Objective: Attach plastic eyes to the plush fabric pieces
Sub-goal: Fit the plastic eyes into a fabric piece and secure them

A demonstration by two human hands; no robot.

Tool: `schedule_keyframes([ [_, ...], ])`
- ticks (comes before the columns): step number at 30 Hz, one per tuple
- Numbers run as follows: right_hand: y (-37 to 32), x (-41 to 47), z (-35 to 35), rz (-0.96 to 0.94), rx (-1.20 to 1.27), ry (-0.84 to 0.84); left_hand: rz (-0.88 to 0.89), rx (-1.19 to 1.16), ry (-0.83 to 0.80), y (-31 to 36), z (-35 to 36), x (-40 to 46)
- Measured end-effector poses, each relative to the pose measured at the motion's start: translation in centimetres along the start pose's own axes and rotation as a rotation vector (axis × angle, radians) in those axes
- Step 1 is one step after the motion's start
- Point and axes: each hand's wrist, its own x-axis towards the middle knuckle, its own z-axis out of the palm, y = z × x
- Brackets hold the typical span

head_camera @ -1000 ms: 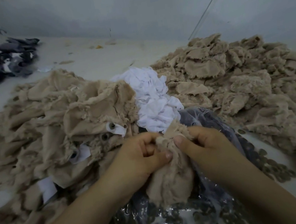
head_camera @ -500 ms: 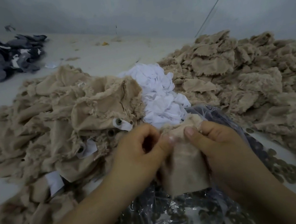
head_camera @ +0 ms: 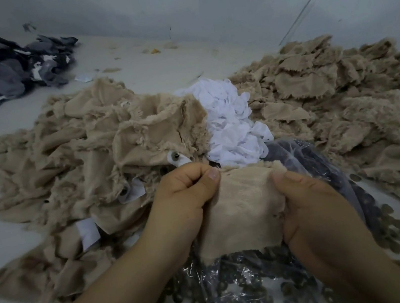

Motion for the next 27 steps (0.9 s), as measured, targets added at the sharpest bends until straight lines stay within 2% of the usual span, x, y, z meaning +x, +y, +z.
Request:
schedule_keyframes([
  [3, 0.3, -0.2, 0.2, 0.021, -0.026, -0.028, 0.093, 0.121, -0.055, 0.1, -0.1, -0.3],
  [6, 0.8, -0.7, 0.8, 0.034, -0.033, -0.127, 0.156, 0.205, -0.087, 0.3, 0.0, -0.6],
  [9, 1.0, -0.8, 1.0, 0.048, -0.023, -0.104, 0.141, 0.228, -0.111, 0.4, 0.3, -0.7],
  [15, 0.6, -1.1, 1.4, 0.134, 0.079, -0.078, 0.104, 0.112, 0.019, -0.4, 0.2, -0.5],
  [21, 0.5, -1.4, 1.4, 0.141, 0.078, -0.063, 0.232, 0.330, -0.050, 0.3, -0.3, -0.4],
  [24, 0.7, -1.7, 1.8, 0.087, 0.004, -0.074, 0.273, 0.388, -0.081, 0.5, -0.1, -0.8],
  [27, 1.1, -1.8, 1.9, 0.098, 0.037, -0.043, 0.295, 0.405, -0.075, 0.6, 0.0, -1.1],
])
